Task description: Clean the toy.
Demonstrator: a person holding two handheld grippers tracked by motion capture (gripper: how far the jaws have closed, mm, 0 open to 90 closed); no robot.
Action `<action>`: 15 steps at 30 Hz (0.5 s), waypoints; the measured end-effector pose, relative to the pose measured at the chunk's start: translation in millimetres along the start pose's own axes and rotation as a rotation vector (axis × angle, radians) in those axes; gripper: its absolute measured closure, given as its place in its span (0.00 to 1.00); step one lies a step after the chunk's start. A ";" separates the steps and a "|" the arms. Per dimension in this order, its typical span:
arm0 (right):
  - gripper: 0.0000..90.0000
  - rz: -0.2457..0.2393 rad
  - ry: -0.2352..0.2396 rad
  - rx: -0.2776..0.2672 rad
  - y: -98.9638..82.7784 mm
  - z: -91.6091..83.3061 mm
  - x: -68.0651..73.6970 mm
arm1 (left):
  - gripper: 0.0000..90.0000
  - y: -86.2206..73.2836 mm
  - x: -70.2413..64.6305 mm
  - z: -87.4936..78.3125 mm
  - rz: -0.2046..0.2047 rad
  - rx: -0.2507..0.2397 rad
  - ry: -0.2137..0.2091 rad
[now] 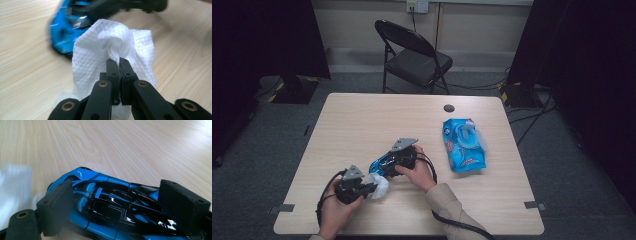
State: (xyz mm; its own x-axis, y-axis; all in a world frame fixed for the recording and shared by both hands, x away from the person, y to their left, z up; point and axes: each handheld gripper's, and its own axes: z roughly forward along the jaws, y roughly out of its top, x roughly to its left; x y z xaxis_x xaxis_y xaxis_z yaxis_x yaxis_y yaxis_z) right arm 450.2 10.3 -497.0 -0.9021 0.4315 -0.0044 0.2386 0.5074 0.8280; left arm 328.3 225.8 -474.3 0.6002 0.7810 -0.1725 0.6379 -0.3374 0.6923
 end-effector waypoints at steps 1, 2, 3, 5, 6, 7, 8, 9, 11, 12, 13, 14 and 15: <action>0.15 0.000 0.001 0.001 0.1 -0.1 -0.1 | 0.98 -1.5 6.2 -4.0 -0.010 0.000 0.023; 0.15 0.000 0.002 0.002 0.2 -0.1 -0.2 | 0.98 -3.0 12.7 -7.0 -0.025 -0.001 0.056; 0.15 0.000 0.002 0.005 0.7 0.0 -0.3 | 0.98 -4.4 19.9 -9.4 -0.050 -0.003 0.086; 0.15 -0.004 0.006 0.013 1.5 -0.1 -0.9 | 0.98 -6.4 33.1 -9.8 -0.094 -0.022 0.109; 0.15 -0.006 0.008 0.016 1.9 -0.1 -1.3 | 0.98 -6.6 37.6 -7.2 -0.096 -0.016 0.124; 0.15 -0.007 0.010 0.017 2.0 -0.1 -1.6 | 0.98 -6.5 41.5 -3.6 -0.098 -0.010 0.146; 0.15 -0.007 0.010 0.018 2.0 -0.2 -1.6 | 0.98 -6.3 44.5 0.6 -0.107 -0.007 0.143; 0.15 -0.007 0.010 0.018 2.1 -0.2 -1.4 | 0.98 -5.3 46.4 5.3 -0.105 0.001 0.144; 0.15 -0.007 0.010 0.018 2.0 -0.1 -1.1 | 0.95 -2.1 47.7 12.6 -0.096 -0.019 0.156; 0.15 -0.006 0.009 0.019 2.3 0.0 -0.9 | 0.92 0.2 48.3 16.0 -0.081 -0.028 0.154; 0.15 -0.006 0.009 0.024 2.8 0.1 -0.7 | 0.89 2.6 48.9 18.7 -0.068 -0.028 0.160; 0.15 -0.006 0.009 0.027 3.3 0.2 -0.6 | 0.86 4.8 49.7 21.3 -0.066 -0.031 0.164; 0.15 -0.012 0.012 0.030 3.7 0.3 -0.5 | 0.84 7.4 50.1 23.7 -0.061 -0.029 0.162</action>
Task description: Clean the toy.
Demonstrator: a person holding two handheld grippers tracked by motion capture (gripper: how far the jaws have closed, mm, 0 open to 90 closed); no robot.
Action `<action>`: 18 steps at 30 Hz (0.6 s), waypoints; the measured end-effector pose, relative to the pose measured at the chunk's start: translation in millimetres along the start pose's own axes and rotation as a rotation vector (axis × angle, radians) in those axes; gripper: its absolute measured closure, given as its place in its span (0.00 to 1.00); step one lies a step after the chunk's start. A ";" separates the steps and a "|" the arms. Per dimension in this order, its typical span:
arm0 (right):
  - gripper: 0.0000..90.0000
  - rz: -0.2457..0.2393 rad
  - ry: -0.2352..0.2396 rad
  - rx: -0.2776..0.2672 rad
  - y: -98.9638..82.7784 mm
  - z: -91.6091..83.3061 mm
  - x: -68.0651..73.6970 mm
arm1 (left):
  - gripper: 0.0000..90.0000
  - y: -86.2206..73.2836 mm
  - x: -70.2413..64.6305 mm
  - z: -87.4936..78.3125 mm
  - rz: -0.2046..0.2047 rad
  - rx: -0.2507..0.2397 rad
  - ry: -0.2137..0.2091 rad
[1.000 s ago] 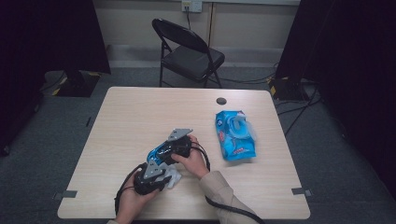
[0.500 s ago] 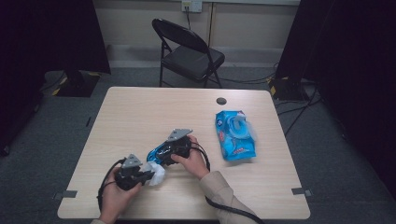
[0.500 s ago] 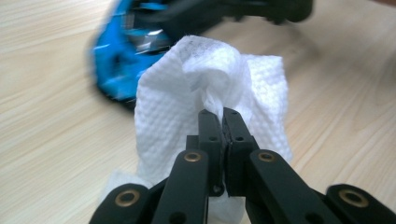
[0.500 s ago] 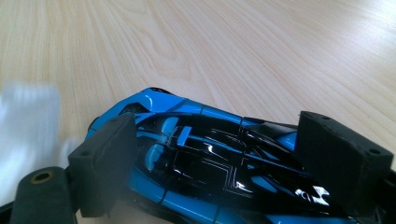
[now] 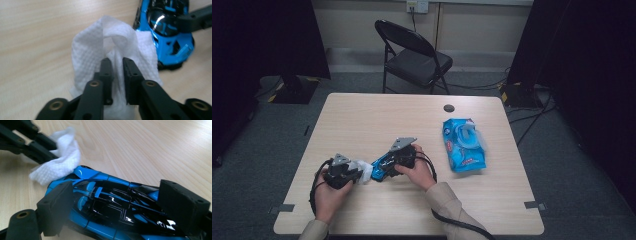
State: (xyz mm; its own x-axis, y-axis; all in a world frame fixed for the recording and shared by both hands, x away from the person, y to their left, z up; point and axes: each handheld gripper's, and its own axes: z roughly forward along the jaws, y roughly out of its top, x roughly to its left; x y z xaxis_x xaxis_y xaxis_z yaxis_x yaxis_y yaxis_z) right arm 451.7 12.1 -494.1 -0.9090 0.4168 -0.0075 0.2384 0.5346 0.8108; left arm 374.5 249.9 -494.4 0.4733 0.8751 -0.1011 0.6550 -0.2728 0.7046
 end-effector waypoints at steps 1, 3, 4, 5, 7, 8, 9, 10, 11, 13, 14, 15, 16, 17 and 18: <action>0.15 -0.001 0.003 0.004 0.5 0.0 0.3 | 0.83 2.9 -0.1 2.0 0.011 0.008 -0.008; 0.15 -0.003 0.004 0.005 0.7 0.2 0.7 | 0.78 7.1 -1.2 6.3 0.022 0.009 -0.015; 0.15 -0.003 0.004 0.004 0.5 0.2 0.8 | 0.77 8.5 -1.8 7.7 0.028 0.011 -0.015; 0.15 -0.003 0.004 0.000 0.0 0.2 0.6 | 0.77 9.1 -1.9 9.0 0.024 0.007 -0.013; 0.15 -0.002 0.002 -0.002 -0.6 -0.2 0.2 | 0.78 10.2 -3.0 10.3 0.011 0.006 -0.012; 0.15 -0.002 0.002 -0.004 -0.9 -0.2 0.0 | 0.81 10.4 -3.4 11.1 0.008 0.003 -0.016; 0.15 -0.002 0.003 -0.004 -0.9 -0.2 -0.1 | 0.86 10.5 -4.1 11.9 0.009 0.001 -0.027; 0.15 -0.003 0.003 -0.002 -0.7 -0.2 -0.2 | 0.93 10.8 -5.9 12.4 0.002 0.003 -0.031; 0.15 -0.003 0.001 -0.001 -0.7 -0.3 -0.2 | 0.95 11.4 -7.2 12.3 0.008 0.009 -0.023; 0.15 -0.002 0.002 -0.002 -0.9 -0.3 -0.6 | 0.98 12.0 -9.2 11.5 0.031 0.015 -0.023; 0.15 -0.002 0.003 -0.003 -0.9 -0.3 -0.6 | 0.98 11.7 -9.2 10.7 0.030 0.017 -0.031; 0.15 -0.001 0.003 -0.005 -1.1 -0.2 -0.5 | 0.98 11.0 -8.3 9.4 0.029 0.022 -0.044; 0.15 -0.002 0.004 -0.007 -1.2 -0.2 -0.6 | 0.98 10.0 -7.9 8.3 0.029 0.023 -0.055; 0.15 -0.001 0.003 -0.007 -1.2 -0.2 -0.6 | 0.98 8.6 -8.2 7.1 0.025 0.026 -0.064; 0.15 0.000 0.002 -0.007 -1.1 -0.1 -0.4 | 0.98 7.2 -8.5 6.0 0.022 0.025 -0.069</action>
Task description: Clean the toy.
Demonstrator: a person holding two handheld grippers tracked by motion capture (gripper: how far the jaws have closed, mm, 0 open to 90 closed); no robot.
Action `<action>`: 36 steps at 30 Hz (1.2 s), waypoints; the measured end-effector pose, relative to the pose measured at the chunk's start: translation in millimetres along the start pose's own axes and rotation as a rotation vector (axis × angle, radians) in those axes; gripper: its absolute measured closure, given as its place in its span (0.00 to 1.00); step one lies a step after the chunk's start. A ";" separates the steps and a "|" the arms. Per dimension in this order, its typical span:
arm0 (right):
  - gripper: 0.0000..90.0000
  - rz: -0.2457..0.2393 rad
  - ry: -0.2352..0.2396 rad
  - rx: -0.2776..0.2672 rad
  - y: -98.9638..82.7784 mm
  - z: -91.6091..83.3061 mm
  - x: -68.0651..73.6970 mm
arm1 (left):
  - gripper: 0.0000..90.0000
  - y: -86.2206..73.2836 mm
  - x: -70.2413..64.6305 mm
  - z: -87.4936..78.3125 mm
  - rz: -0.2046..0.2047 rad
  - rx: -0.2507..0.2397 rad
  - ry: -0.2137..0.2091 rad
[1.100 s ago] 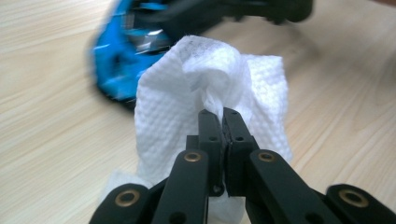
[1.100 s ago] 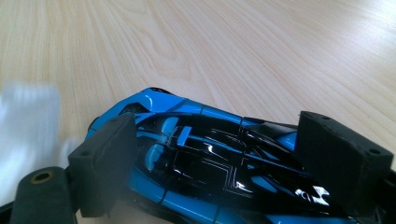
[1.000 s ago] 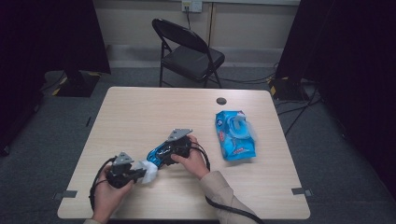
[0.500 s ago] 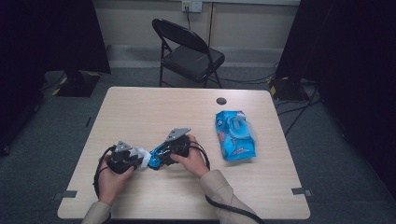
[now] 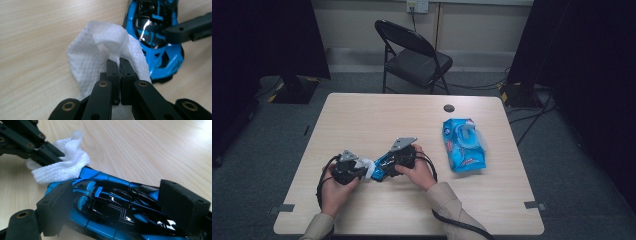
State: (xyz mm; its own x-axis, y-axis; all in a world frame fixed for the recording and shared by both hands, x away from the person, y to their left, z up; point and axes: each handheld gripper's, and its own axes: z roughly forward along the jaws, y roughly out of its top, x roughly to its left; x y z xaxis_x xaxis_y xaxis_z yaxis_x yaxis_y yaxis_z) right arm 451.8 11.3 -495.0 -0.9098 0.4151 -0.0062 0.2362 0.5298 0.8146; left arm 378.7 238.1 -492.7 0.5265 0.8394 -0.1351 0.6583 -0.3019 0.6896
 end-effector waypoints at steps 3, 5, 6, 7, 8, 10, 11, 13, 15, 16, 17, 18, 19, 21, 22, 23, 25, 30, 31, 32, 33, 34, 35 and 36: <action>0.15 -0.001 0.001 -0.001 -0.2 0.0 -0.2 | 0.98 -4.6 -2.3 -3.1 0.006 0.001 -0.023; 0.15 -0.001 0.000 -0.004 -0.5 0.0 -0.2 | 0.98 -7.6 -3.8 -5.4 0.011 0.005 -0.041; 0.15 -0.001 0.000 -0.005 -0.6 0.0 -0.1 | 0.98 -9.0 -4.9 -6.3 0.012 0.004 -0.050; 0.15 -0.001 0.000 -0.005 -0.6 0.0 -0.1 | 0.98 -10.5 -6.5 -7.1 0.012 0.001 -0.054; 0.15 -0.001 0.000 -0.005 -0.7 0.0 0.1 | 0.98 -11.6 -7.8 -8.2 0.021 0.005 -0.058; 0.15 0.001 -0.001 -0.004 -0.5 0.0 0.6 | 0.99 -13.5 -10.8 -9.8 0.030 0.013 -0.071; 0.15 0.002 -0.001 -0.005 -0.6 0.1 0.6 | 0.99 -14.3 -12.9 -10.3 0.030 0.015 -0.077; 0.15 0.003 -0.002 -0.006 -0.6 0.1 0.6 | 0.99 -15.2 -17.3 -10.9 0.030 0.026 -0.107; 0.15 0.004 -0.004 -0.006 -0.5 0.1 0.9 | 0.99 -15.4 -24.4 -10.3 0.057 0.032 -0.106; 0.15 0.005 -0.005 -0.006 -0.5 0.2 1.1 | 0.99 -15.0 -27.4 -9.6 0.059 0.035 -0.115; 0.15 0.005 -0.006 -0.006 -0.6 0.2 1.4 | 0.99 -14.5 -29.9 -8.6 0.064 0.040 -0.120; 0.15 0.006 -0.006 -0.006 -0.5 0.2 1.7 | 0.99 -14.1 -32.4 -7.6 0.074 0.038 -0.116; 0.15 0.007 -0.007 -0.006 -0.5 0.3 1.8 | 0.99 -13.5 -34.7 -6.7 0.073 0.041 -0.127; 0.15 0.009 -0.009 -0.007 -0.6 0.3 2.0 | 0.99 -12.9 -37.7 -5.0 0.079 0.038 -0.132; 0.15 0.009 -0.009 -0.007 -0.7 0.3 2.0 | 0.99 -12.8 -39.0 -4.2 0.078 0.036 -0.139; 0.15 0.009 -0.009 -0.008 -0.6 0.4 2.1 | 0.99 -12.7 -40.4 -3.4 0.076 0.035 -0.145; 0.15 0.009 -0.009 -0.008 -0.7 0.4 2.1 | 0.99 -12.0 -43.4 -1.8 0.079 0.035 -0.154; 0.15 0.009 -0.009 -0.008 -0.6 0.4 2.2 | 0.99 -9.4 -50.8 2.0 0.101 0.036 -0.169; 0.15 0.010 -0.009 -0.008 -0.6 0.5 2.3 | 0.99 -9.0 -51.5 1.9 0.106 0.039 -0.169; 0.15 0.010 -0.009 -0.008 -0.6 0.5 2.4 | 0.99 -8.7 -52.5 1.7 0.114 0.041 -0.168; 0.15 0.010 -0.009 -0.008 -0.5 0.5 2.4 | 0.99 -8.7 -53.5 1.2 0.111 0.038 -0.168; 0.15 0.011 -0.009 -0.009 -0.6 0.5 2.6 | 0.99 -8.4 -53.1 0.1 0.117 0.039 -0.169; 0.15 0.011 -0.010 -0.010 -0.8 0.6 2.7 | 0.99 -8.5 -52.6 -1.2 0.116 0.041 -0.172; 0.15 0.010 -0.010 -0.012 -0.9 0.6 2.6 | 0.99 -8.8 -51.6 -2.8 0.115 0.041 -0.171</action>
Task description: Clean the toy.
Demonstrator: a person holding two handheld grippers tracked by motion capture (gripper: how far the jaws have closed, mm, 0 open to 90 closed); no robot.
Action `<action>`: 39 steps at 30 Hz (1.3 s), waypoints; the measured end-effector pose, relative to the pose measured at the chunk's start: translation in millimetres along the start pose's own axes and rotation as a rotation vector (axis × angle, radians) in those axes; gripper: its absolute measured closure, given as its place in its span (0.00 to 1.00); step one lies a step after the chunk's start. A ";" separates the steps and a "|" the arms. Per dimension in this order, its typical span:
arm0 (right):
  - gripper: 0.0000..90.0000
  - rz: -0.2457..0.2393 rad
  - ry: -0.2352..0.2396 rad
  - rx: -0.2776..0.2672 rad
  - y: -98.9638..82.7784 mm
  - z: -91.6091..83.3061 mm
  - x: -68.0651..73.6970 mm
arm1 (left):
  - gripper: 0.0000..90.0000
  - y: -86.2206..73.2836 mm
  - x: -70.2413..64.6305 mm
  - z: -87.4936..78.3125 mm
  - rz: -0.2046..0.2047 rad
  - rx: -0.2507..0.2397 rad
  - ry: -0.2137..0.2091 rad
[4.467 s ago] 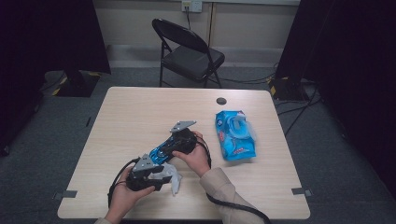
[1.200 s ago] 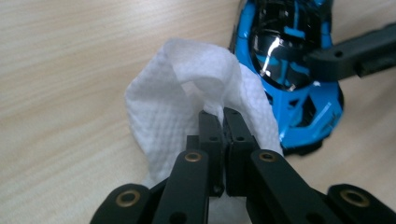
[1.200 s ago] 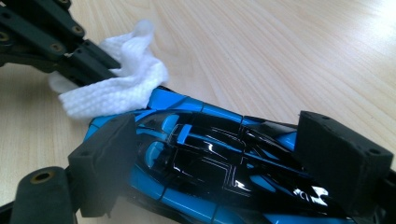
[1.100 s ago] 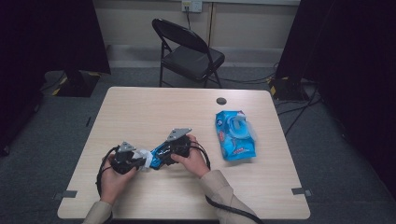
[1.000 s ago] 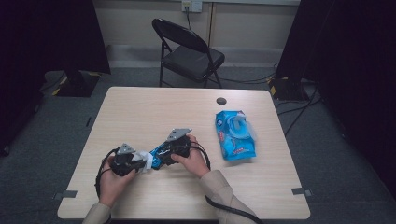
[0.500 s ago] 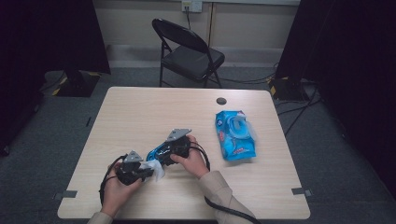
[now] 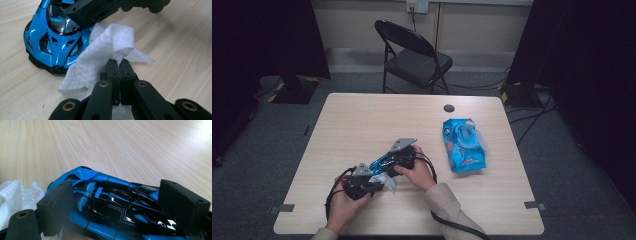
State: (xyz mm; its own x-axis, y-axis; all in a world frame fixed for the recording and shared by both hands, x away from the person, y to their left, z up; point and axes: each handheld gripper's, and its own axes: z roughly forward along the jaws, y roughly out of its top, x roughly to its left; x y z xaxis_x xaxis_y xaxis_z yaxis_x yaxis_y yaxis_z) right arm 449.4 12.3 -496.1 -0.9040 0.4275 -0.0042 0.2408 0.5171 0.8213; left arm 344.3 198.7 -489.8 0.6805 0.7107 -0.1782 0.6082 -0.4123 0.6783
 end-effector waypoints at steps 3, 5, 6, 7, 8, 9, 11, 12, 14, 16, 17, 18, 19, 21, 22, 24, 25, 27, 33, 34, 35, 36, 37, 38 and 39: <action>0.15 0.002 0.001 0.002 0.2 -0.1 0.0 | 0.99 -2.6 4.7 -6.6 -0.015 -0.001 0.003; 0.15 0.000 0.002 0.005 0.5 -0.1 -0.1 | 0.99 -3.9 9.4 -12.4 -0.028 -0.008 0.011; 0.15 0.000 0.003 0.005 0.6 -0.1 -0.2 | 0.99 -4.5 11.9 -15.3 -0.036 -0.013 0.016; 0.15 0.001 0.002 0.005 0.6 0.0 -0.2 | 0.98 -5.1 14.4 -17.8 -0.046 -0.013 0.022; 0.15 0.001 0.001 0.005 0.6 0.0 -0.1 | 0.98 -5.9 17.0 -20.0 -0.051 -0.012 0.029; 0.15 0.001 0.001 0.003 0.4 0.0 0.0 | 0.98 -7.0 19.7 -21.4 -0.055 -0.012 0.041; 0.15 0.001 0.000 0.001 0.2 0.0 0.0 | 0.98 -10.0 24.5 -22.6 -0.064 -0.008 0.058; 0.15 0.001 0.000 0.001 0.1 0.0 0.0 | 0.98 -11.5 26.5 -22.4 -0.072 -0.006 0.064; 0.15 0.002 0.000 0.002 0.3 0.0 0.0 | 0.96 -13.9 29.7 -21.3 -0.084 -0.007 0.083; 0.15 0.001 0.000 0.002 0.3 0.0 0.0 | 0.92 -15.2 32.1 -20.2 -0.105 -0.021 0.090; 0.15 0.001 0.001 0.003 0.3 0.0 0.0 | 0.89 -15.3 32.6 -20.1 -0.106 -0.023 0.097; 0.15 0.001 0.001 0.003 0.4 0.0 0.0 | 0.89 -15.0 32.5 -19.9 -0.104 -0.025 0.106; 0.15 0.000 0.002 0.004 0.5 -0.1 -0.1 | 0.87 -14.5 32.6 -19.8 -0.098 -0.025 0.116; 0.15 -0.001 0.004 0.005 0.6 -0.1 -0.5 | 0.80 -13.9 32.9 -19.3 -0.091 -0.031 0.126; 0.15 -0.002 0.005 0.006 0.7 -0.2 -0.5 | 0.79 -13.9 33.6 -19.3 -0.095 -0.034 0.125; 0.15 -0.002 0.003 0.007 0.9 -0.1 -0.5 | 0.72 -14.8 35.1 -18.4 -0.100 -0.054 0.134; 0.15 -0.003 0.004 0.007 0.8 -0.1 -0.5 | 0.69 -15.1 36.1 -18.0 -0.107 -0.060 0.130; 0.15 -0.003 0.005 0.006 0.8 -0.1 -0.5 | 0.62 -14.6 36.3 -16.3 -0.113 -0.070 0.121; 0.15 -0.002 0.004 0.006 0.6 -0.2 -0.4 | 0.60 -9.5 32.9 -10.8 -0.091 -0.065 0.162; 0.15 -0.002 0.004 0.005 0.5 -0.2 -0.4 | 0.62 -9.5 32.8 -9.9 -0.087 -0.068 0.165; 0.15 -0.002 0.004 0.004 0.5 -0.2 -0.4 | 0.67 -9.4 32.7 -9.6 -0.087 -0.069 0.161; 0.15 -0.001 0.004 0.004 0.4 -0.2 -0.5 | 0.72 -9.0 32.7 -9.4 -0.098 -0.072 0.153; 0.15 -0.001 0.003 0.004 0.4 -0.2 -0.5 | 0.76 -8.5 32.6 -9.5 -0.106 -0.068 0.141; 0.15 -0.001 0.003 0.004 0.4 -0.2 -0.6 | 0.81 -7.7 32.3 -9.6 -0.111 -0.063 0.131; 0.15 -0.001 0.003 0.004 0.3 -0.3 -0.7 | 0.86 -6.9 31.9 -10.0 -0.111 -0.057 0.123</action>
State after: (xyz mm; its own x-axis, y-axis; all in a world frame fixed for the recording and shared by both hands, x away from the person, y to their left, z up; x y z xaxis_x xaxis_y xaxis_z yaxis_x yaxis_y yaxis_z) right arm 450.0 12.0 -495.7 -0.9053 0.4249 -0.0039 0.2410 0.5210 0.8188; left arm 357.7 230.0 -493.1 0.5531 0.8159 -0.1685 0.6507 -0.2968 0.6989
